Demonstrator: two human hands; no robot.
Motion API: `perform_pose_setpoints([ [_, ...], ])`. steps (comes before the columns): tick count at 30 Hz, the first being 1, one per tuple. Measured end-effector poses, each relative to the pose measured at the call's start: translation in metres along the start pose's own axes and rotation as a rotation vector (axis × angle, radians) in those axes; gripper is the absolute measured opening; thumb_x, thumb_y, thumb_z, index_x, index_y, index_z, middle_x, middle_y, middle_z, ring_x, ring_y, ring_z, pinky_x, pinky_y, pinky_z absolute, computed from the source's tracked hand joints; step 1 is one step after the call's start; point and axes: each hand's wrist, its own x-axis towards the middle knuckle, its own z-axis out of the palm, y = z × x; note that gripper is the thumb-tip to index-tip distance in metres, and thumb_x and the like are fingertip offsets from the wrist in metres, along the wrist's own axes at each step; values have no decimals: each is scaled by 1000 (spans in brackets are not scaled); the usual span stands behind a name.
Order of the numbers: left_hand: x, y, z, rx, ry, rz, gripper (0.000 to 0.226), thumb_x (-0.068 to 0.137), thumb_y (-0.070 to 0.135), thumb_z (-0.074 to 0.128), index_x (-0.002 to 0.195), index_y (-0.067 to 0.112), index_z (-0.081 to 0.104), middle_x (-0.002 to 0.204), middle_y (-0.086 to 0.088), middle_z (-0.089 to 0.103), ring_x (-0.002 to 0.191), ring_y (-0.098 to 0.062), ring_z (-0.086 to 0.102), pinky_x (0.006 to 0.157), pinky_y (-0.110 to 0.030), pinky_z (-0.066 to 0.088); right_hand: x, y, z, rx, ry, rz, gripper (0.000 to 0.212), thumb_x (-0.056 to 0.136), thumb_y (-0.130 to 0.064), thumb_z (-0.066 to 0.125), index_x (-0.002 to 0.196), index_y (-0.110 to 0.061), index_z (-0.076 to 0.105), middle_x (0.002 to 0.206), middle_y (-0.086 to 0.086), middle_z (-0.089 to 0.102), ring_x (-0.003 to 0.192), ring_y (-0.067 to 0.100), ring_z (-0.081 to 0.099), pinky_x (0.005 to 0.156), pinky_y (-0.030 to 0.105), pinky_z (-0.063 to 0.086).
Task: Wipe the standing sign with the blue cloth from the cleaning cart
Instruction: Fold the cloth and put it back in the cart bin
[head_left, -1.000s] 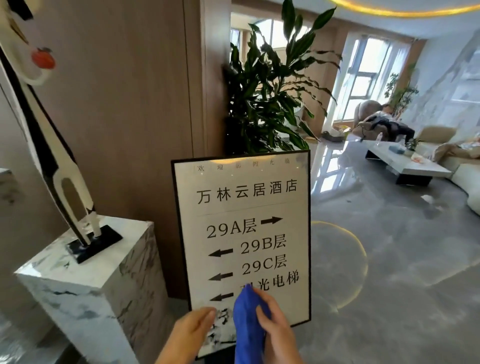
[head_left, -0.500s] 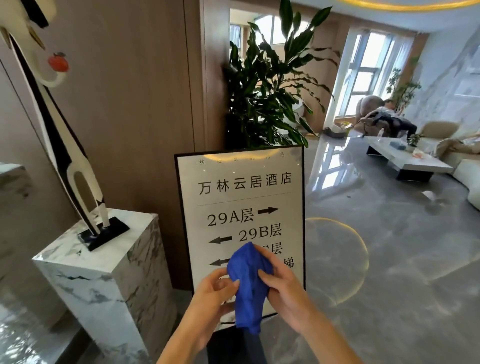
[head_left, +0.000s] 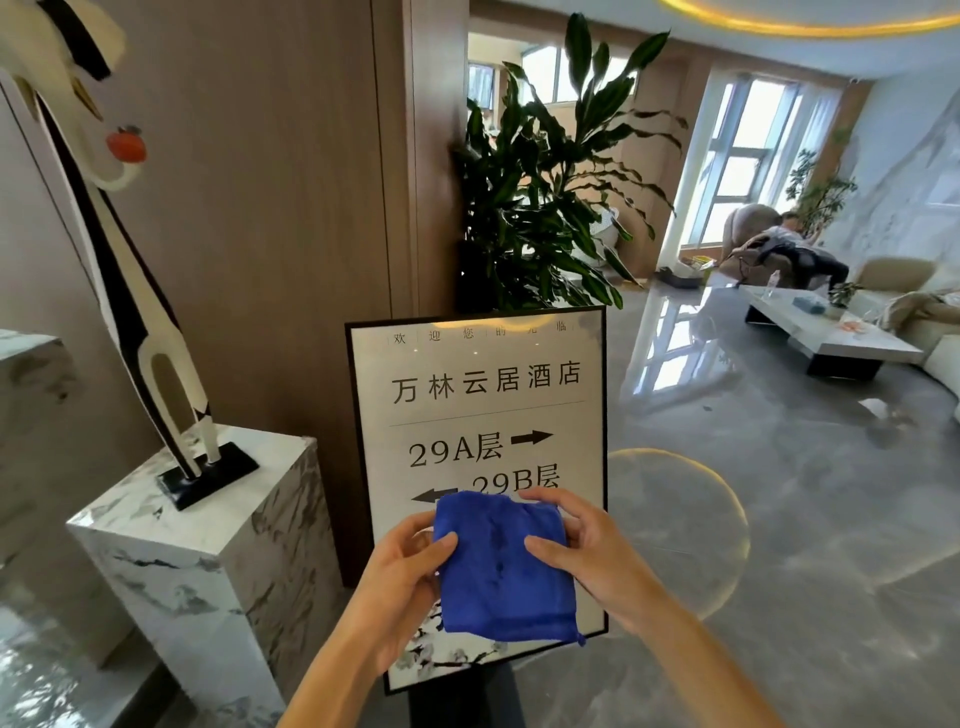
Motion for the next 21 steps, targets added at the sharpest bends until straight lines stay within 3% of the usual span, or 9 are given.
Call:
perform_pose_setpoints([
  [3, 2, 1, 0, -26, 29, 46, 50, 81, 0, 74, 127, 12, 59, 106, -27, 70, 102, -41, 70, 74, -43, 60, 3, -1, -7, -101, 35, -25, 28, 89, -15, 75, 114, -27, 70, 109, -2, 75, 103, 17, 71, 87, 35, 61],
  [6, 4, 1, 0, 35, 0, 95, 51, 80, -2, 75, 122, 25, 65, 95, -20, 70, 96, -38, 71, 76, -41, 59, 6, 3, -16, -139, 48, -21, 20, 85, -12, 79, 100, -24, 77, 104, -4, 75, 101, 15, 71, 85, 30, 59],
  [10, 10, -1, 2, 354, 42, 105, 35, 86, -6, 71, 107, 21, 77, 104, -10, 75, 101, -28, 71, 75, -31, 59, 10, 9, -27, -213, -11, 25, 37, 71, -12, 89, 100, -32, 77, 112, -2, 72, 104, 14, 69, 84, 29, 59],
  [15, 15, 5, 13, 874, 152, 181, 42, 83, -3, 75, 98, 36, 71, 97, 12, 69, 92, -12, 69, 71, -15, 56, 20, 11, -32, -396, 46, -11, 36, 75, -13, 84, 98, -40, 76, 111, -12, 71, 107, 8, 65, 93, 33, 57],
  [18, 19, 10, 20, 1090, 187, 251, 34, 84, 0, 75, 111, 20, 75, 95, 20, 60, 86, -1, 62, 67, -1, 46, 27, 10, -30, -458, 116, -52, 39, 74, -10, 86, 92, -43, 74, 101, -16, 73, 101, 4, 66, 87, 28, 57],
  [21, 22, 14, 23, 1244, 252, 300, 37, 87, 5, 73, 123, 15, 70, 104, 6, 46, 89, -5, 51, 76, -1, 37, 31, 8, -29, -453, 169, -90, 46, 71, -9, 88, 78, -52, 73, 86, -23, 74, 88, -3, 68, 71, 14, 52],
])
